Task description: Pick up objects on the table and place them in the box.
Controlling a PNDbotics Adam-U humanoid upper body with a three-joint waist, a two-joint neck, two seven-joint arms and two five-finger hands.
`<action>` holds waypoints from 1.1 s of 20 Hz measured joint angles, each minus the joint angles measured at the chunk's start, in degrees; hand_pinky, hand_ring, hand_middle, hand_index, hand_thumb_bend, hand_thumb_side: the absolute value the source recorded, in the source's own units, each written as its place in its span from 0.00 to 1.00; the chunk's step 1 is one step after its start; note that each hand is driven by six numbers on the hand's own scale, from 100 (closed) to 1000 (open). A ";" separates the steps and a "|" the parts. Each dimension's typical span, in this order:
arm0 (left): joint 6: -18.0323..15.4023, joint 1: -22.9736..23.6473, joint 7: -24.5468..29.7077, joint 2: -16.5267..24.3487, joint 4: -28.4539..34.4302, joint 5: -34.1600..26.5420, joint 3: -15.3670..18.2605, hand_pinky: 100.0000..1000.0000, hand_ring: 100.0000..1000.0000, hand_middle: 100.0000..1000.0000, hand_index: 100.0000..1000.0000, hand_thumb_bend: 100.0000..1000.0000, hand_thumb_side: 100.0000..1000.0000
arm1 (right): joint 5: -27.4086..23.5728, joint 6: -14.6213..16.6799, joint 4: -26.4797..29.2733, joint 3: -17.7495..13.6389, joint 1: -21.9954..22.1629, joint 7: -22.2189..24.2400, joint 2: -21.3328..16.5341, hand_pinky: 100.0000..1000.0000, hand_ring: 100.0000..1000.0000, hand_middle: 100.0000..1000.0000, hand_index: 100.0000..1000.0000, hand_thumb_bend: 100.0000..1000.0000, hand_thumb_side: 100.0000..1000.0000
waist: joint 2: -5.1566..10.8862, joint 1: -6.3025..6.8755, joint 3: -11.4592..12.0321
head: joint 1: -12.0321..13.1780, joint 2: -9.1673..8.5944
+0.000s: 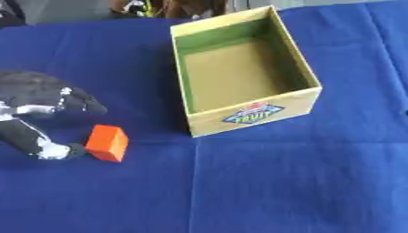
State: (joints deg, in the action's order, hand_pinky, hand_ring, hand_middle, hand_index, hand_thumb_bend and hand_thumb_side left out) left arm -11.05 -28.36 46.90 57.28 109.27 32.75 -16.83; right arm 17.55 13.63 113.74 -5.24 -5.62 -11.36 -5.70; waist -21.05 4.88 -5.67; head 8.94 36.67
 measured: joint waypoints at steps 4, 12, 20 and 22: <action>1.05 -0.79 1.59 -0.85 -0.46 -0.57 -0.94 0.53 0.76 0.84 1.00 0.49 1.00 | 0.00 -0.14 0.00 0.00 -0.01 0.12 0.15 0.79 0.95 0.57 0.94 0.00 0.97 | 0.00 0.07 -0.16 | 0.01 -0.03; 3.06 -2.98 0.22 -3.30 -3.59 1.39 -3.02 0.51 0.75 0.81 1.00 0.45 1.00 | 0.00 -0.44 0.00 0.25 -0.01 0.41 0.43 0.79 0.95 0.57 0.94 0.00 0.97 | 0.00 0.16 -0.27 | 0.22 -0.05; 3.24 -3.36 -0.36 -4.41 -6.12 3.05 -4.82 0.52 0.75 0.80 1.00 0.49 1.00 | 0.01 -0.66 0.00 0.30 -0.23 0.61 0.47 0.79 0.95 0.56 0.94 0.00 0.97 | -0.01 0.35 -0.43 | 0.48 -0.08; 2.78 -3.27 0.15 -4.43 -6.64 3.11 -5.25 0.52 0.75 0.81 1.00 0.49 1.00 | 0.01 -0.67 0.00 0.30 -0.25 0.60 0.47 0.79 0.95 0.56 0.94 0.00 0.97 | -0.03 0.35 -0.61 | 0.51 -0.09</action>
State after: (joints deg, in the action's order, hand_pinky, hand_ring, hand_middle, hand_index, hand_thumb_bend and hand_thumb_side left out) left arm -8.26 -31.63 47.05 52.86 102.63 35.86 -22.09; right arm 17.56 12.96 113.74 -4.94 -5.87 -10.76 -5.22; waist -21.07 5.23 -6.28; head 9.45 36.58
